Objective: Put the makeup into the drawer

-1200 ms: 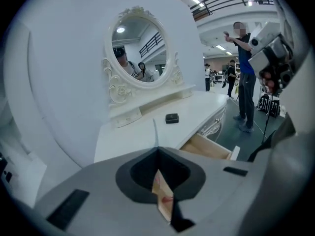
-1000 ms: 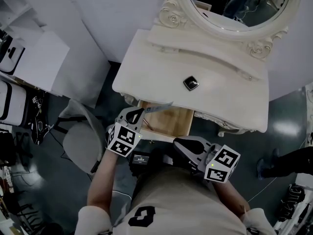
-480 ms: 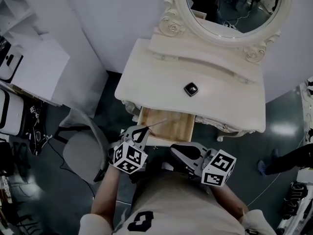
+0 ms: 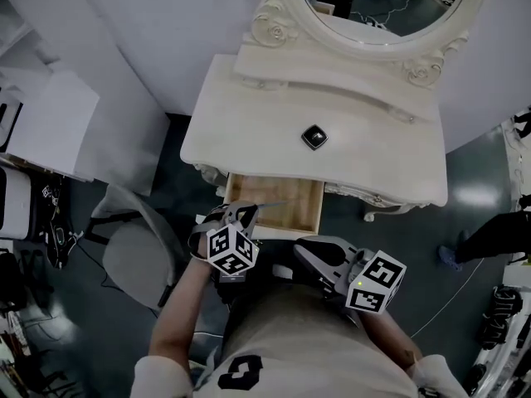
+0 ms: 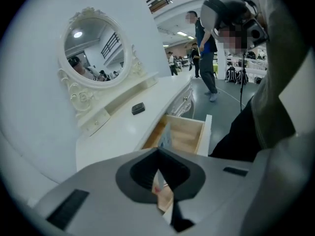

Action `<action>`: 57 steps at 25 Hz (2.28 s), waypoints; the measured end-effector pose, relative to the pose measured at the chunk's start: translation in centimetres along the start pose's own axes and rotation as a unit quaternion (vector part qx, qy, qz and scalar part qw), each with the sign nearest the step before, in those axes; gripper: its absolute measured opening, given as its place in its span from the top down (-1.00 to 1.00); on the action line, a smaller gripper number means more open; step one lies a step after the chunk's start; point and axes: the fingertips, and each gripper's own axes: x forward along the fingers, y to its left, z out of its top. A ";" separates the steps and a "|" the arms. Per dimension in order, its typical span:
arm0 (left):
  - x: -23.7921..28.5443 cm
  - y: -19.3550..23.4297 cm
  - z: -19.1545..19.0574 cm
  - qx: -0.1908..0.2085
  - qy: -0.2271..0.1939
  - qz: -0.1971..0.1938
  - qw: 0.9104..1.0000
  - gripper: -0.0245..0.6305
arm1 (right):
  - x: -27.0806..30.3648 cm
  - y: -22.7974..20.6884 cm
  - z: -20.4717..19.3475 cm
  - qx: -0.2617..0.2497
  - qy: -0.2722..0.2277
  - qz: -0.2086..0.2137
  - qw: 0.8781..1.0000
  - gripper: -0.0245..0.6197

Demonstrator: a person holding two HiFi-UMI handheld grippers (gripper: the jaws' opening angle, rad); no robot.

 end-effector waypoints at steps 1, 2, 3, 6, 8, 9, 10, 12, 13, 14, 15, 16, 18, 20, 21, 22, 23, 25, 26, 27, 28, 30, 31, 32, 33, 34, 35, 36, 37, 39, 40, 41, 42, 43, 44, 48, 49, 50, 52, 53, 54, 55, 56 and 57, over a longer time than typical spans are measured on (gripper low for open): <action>0.8 0.0 -0.2 0.016 0.007 0.003 1.000 0.76 | -0.2 -0.4 0.1 0.004 0.001 -0.001 1.000 0.83; 1.7 0.1 -0.3 0.033 0.014 0.010 0.999 0.76 | -0.4 -0.9 0.1 0.008 0.002 -0.003 1.000 0.84; 2.7 0.1 -0.4 0.049 0.021 0.019 0.998 0.76 | -0.5 -1.4 0.0 0.012 0.005 -0.004 1.000 0.83; 5.5 -0.1 -1.1 0.079 0.049 0.024 0.995 0.76 | -0.7 -2.9 -0.6 0.029 0.014 -0.002 0.999 0.84; 6.6 -0.1 -0.9 0.087 0.060 0.016 0.994 0.76 | -1.0 -3.7 -0.8 0.038 0.019 0.001 0.999 0.83; 6.8 0.2 -0.4 0.087 0.058 0.017 0.994 0.76 | -1.1 -4.1 -0.7 0.040 0.020 0.001 0.999 0.83; 6.8 0.6 0.1 0.086 0.053 0.020 0.995 0.76 | -1.3 -4.5 -0.6 0.041 0.020 0.001 0.999 0.83; 6.8 0.9 1.0 0.089 0.045 0.021 0.995 0.76 | -1.5 -5.3 -0.3 0.045 0.018 0.001 0.999 0.83; 6.9 0.5 1.0 0.094 0.045 0.012 0.994 0.76 | -1.6 -5.7 -0.2 0.047 0.017 0.002 0.999 0.83; 7.2 -0.3 0.7 0.098 0.050 -0.001 0.994 0.76 | -1.7 -6.0 -0.1 0.049 0.018 0.002 0.999 0.83; 7.7 -1.1 0.1 0.099 0.059 -0.017 0.993 0.76 | -1.8 -6.3 -0.1 0.051 0.019 0.003 0.999 0.83; 8.3 -1.8 -0.6 0.094 0.069 -0.032 0.993 0.76 | -1.9 -6.6 -0.2 0.052 0.021 0.003 0.998 0.83; 9.4 -2.8 -2.1 0.072 0.090 -0.056 0.992 0.76 | -2.0 -7.0 -0.3 0.054 0.027 0.005 0.998 0.83; 10.5 -3.2 -3.3 0.051 0.108 -0.074 0.990 0.76 | -2.0 -7.4 -0.4 0.055 0.032 0.005 0.998 0.84; 11.0 -3.4 -3.8 0.043 0.117 -0.081 0.989 0.76 | -2.1 -7.6 -0.5 0.056 0.034 0.005 0.998 0.83; 11.4 -3.6 -4.2 0.037 0.126 -0.088 0.987 0.76 | -2.1 -7.7 -0.5 0.058 0.035 0.005 0.998 0.83; 11.8 -3.7 -4.6 0.031 0.134 -0.095 0.986 0.76 | -2.1 -7.8 -0.5 0.059 0.035 0.004 0.998 0.83; 12.4 -3.7 -5.2 0.021 0.148 -0.103 0.983 0.76 | -2.1 -7.9 -0.5 0.060 0.034 0.003 0.998 0.83; 12.8 -3.6 -5.5 0.018 0.154 -0.104 0.982 0.76 | -2.1 -8.0 -0.5 0.061 0.033 0.003 0.998 0.83; 13.1 -3.5 -5.7 0.016 0.159 -0.105 0.982 0.76 | -2.2 -8.0 -0.4 0.061 0.032 0.002 0.998 0.83; 13.4 -3.4 -5.9 0.013 0.163 -0.105 0.981 0.76 | -2.2 -8.1 -0.4 0.061 0.032 0.001 0.998 0.83; 14.1 -2.9 -6.3 0.004 0.173 -0.100 0.980 0.76 | -2.3 -8.2 -0.3 0.061 0.031 -0.003 0.998 0.83; 14.4 -2.6 -6.5 -0.001 0.178 -0.094 0.980 0.76 | -2.4 -8.2 -0.3 0.061 0.030 -0.004 0.998 0.83; 14.7 -2.2 -6.7 -0.006 0.182 -0.085 0.980 0.76 | -2.5 -8.3 -0.3 0.061 0.030 -0.006 0.998 0.83; 14.9 -1.7 -6.8 -0.010 0.185 -0.075 0.980 0.76 | -2.6 -8.3 -0.3 0.061 0.030 -0.008 0.998 0.83; 15.1 -1.2 -6.7 -0.012 0.186 -0.064 0.980 0.76 | -2.7 -8.3 -0.3 0.061 0.029 -0.010 0.998 0.83; 15.1 -0.8 -6.6 -0.015 0.185 -0.053 0.981 0.76 | -2.8 -8.4 -0.3 0.061 0.028 -0.011 0.998 0.83; 15.1 -0.5 -6.6 -0.021 0.183 -0.046 0.982 0.76 | -2.8 -8.3 -0.2 0.060 0.028 -0.013 0.998 0.83; 15.1 -0.3 -6.6 -0.030 0.182 -0.042 0.982 0.74 | -2.8 -8.3 -0.2 0.059 0.027 -0.014 0.998 0.83; 14.9 -0.3 -6.8 -0.053 0.183 -0.042 0.981 0.30 | -2.7 -8.0 -0.3 0.057 0.027 -0.014 0.998 0.83; 14.6 -0.2 -6.8 -0.065 0.182 -0.042 0.980 0.13 | -2.6 -7.8 -0.4 0.056 0.027 -0.013 0.998 0.83; 14.2 0.1 -6.6 -0.077 0.176 -0.039 0.981 0.06 | -2.5 -7.6 -0.4 0.055 0.028 -0.011 0.998 0.83; 13.7 0.4 -6.2 -0.090 0.166 -0.032 0.981 0.05 | -2.3 -7.4 -0.5 0.054 0.029 -0.009 0.998 0.83; 12.9 0.8 -5.7 -0.105 0.152 -0.024 0.982 0.04 | -2.2 -7.0 -0.5 0.053 0.030 -0.007 0.998 0.83; 12.0 1.2 -5.1 -0.121 0.135 -0.015 0.983 0.04 | -2.0 -6.7 -0.5 0.051 0.030 -0.005 0.998 0.83; 7.2 1.8 -1.9 -0.185 0.045 0.001 0.982 0.05 | -1.3 -5.5 -0.6 0.042 0.029 0.002 0.999 0.83; 5.8 1.6 -1.1 -0.200 0.020 0.001 0.980 0.05 | -1.2 -5.2 -0.7 0.040 0.029 0.002 0.999 0.83; 4.3 1.5 -0.2 -0.216 -0.005 0.000 0.976 0.05 | -1.1 -4.8 -0.7 0.038 0.028 0.003 0.999 0.83; 1.3 1.5 1.3 -0.244 -0.054 0.004 0.968 0.05 | -0.9 -4.2 -0.6 0.031 0.026 0.004 0.999 0.83; -0.2 1.6 2.1 -0.258 -0.079 0.008 0.963 0.09 | -0.7 -3.9 -0.5 0.028 0.025 0.005 0.999 0.83; -1.6 1.7 2.9 -0.272 -0.105 0.011 0.957 0.13 | -0.6 -3.6 -0.5 0.024 0.025 0.006 0.999 0.83; -2.9 1.7 3.7 -0.284 -0.131 0.013 0.950 0.18 | -0.4 -3.2 -0.5 0.021 0.024 0.006 0.999 0.83; -4.1 1.5 4.5 -0.295 -0.156 0.012 0.943 0.24 | -0.3 -2.9 -0.5 0.017 0.023 0.007 1.000 0.83; -5.2 1.3 5.2 -0.302 -0.179 0.008 0.937 0.30 | -0.1 -2.5 -0.5 0.013 0.022 0.007 1.000 0.83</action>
